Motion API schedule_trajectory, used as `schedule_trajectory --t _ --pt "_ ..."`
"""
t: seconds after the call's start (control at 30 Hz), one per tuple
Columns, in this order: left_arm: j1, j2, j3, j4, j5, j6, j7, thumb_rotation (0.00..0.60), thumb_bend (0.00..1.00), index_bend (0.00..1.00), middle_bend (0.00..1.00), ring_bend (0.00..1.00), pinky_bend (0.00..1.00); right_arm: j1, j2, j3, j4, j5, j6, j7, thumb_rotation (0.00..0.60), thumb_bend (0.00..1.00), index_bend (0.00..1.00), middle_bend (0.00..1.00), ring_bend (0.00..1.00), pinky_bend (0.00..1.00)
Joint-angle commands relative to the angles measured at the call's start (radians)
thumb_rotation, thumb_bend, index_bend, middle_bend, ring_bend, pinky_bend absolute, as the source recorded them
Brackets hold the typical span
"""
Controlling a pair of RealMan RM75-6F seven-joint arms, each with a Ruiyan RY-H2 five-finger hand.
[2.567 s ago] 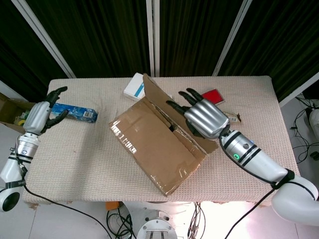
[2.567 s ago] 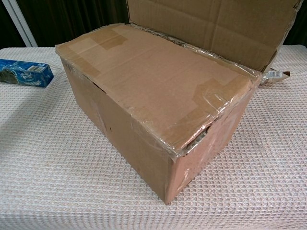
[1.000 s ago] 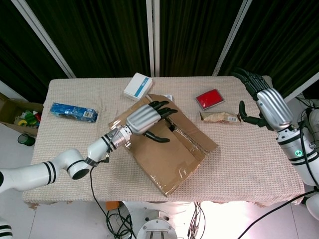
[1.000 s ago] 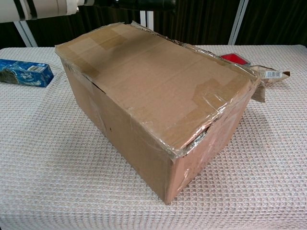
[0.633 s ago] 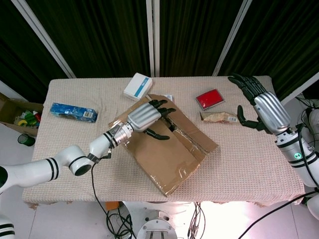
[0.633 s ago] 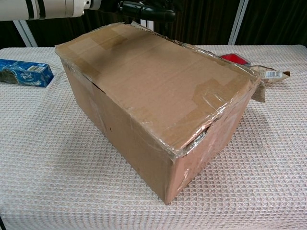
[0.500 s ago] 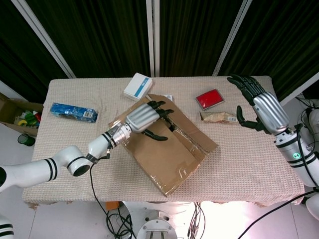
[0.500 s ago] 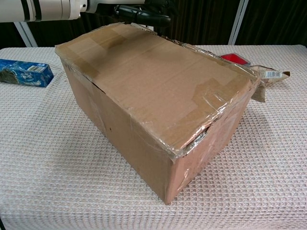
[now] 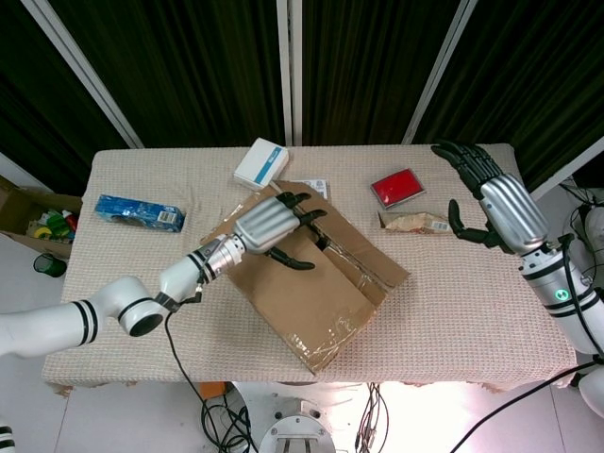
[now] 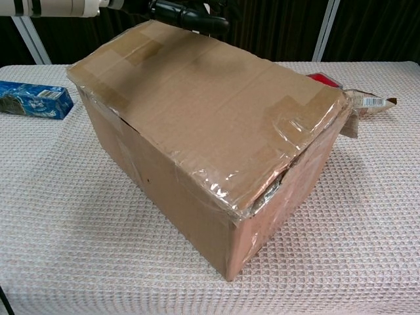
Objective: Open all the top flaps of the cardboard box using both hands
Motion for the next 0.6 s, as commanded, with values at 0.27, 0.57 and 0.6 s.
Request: schedule_trajectory --t 0.27,0.57,0.6 --pt "0.023 0.155 -0.023 -0.181 -0.026 0.04 0.026 0.0 0.03 0.1 0.58 0.08 0.19 -0.004 0.011 0.003 -0.016 -0.005 0.012 -0.002 0.6 0.68 0.0 0.05 0.0 0.0" --pt "0.093 0.401 -0.044 -0.435 -0.085 0.048 -0.034 0.0 0.02 0.09 0.59 0.08 0.19 -0.002 0.012 0.0 -0.041 -0.011 0.009 -0.019 0.6 0.69 0.0 0.05 0.0 0.0" --pt "0.104 0.421 -0.042 -0.453 -0.081 0.053 -0.039 0.0 0.02 0.09 0.59 0.08 0.19 -0.001 0.012 0.0 -0.044 -0.011 0.009 -0.022 0.6 0.69 0.0 0.05 0.0 0.0"
